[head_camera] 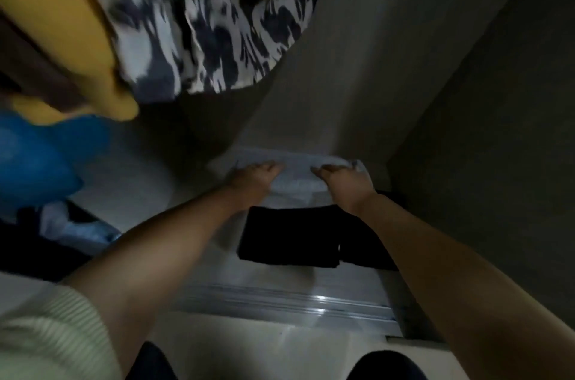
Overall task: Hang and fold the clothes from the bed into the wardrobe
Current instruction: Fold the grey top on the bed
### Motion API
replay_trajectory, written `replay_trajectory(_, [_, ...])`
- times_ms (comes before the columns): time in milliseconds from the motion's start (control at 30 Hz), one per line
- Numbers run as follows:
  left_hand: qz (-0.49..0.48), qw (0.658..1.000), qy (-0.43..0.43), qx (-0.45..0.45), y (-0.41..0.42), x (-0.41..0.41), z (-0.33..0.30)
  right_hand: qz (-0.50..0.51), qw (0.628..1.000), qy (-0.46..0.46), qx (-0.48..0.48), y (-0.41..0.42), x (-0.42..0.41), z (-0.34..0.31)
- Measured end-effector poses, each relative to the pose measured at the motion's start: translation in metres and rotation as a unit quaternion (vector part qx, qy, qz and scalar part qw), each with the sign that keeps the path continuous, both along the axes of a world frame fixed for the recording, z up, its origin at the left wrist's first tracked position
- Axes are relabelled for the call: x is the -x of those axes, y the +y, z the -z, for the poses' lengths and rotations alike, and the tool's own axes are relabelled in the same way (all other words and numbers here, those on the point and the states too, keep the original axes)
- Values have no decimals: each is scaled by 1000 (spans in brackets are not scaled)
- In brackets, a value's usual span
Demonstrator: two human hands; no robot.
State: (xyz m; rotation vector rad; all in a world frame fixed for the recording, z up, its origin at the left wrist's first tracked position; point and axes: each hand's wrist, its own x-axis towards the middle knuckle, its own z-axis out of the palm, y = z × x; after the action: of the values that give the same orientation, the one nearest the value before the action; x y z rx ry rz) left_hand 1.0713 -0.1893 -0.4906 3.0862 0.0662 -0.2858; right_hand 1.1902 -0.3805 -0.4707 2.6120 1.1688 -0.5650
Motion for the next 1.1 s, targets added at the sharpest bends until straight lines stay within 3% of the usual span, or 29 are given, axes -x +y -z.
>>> replay_trajectory(200, [-24,998,-26,-47,6,-20,113,16,997,-70,-35,4,-4,116])
replay_trajectory(467, [-29,1000,2,-12,-19,15,249,38,999,5,2,-26,39,228])
replay_trajectory(667, [63,994,93,8,-7,35,250,-1,999,53,9,-43,55,229])
replay_trajectory(767, [69,994,80,34,-6,27,237,0,998,20,-55,-37,36,213])
replay_trajectory(867, [9,999,31,32,-18,1,234,76,992,-5,-98,-23,16,209])
replay_trajectory(967, [-20,999,24,36,-27,-20,249,182,979,49,-84,-16,5,232])
replay_trajectory(1100, [-30,997,23,67,-30,-20,276,210,970,71,-100,-19,6,271])
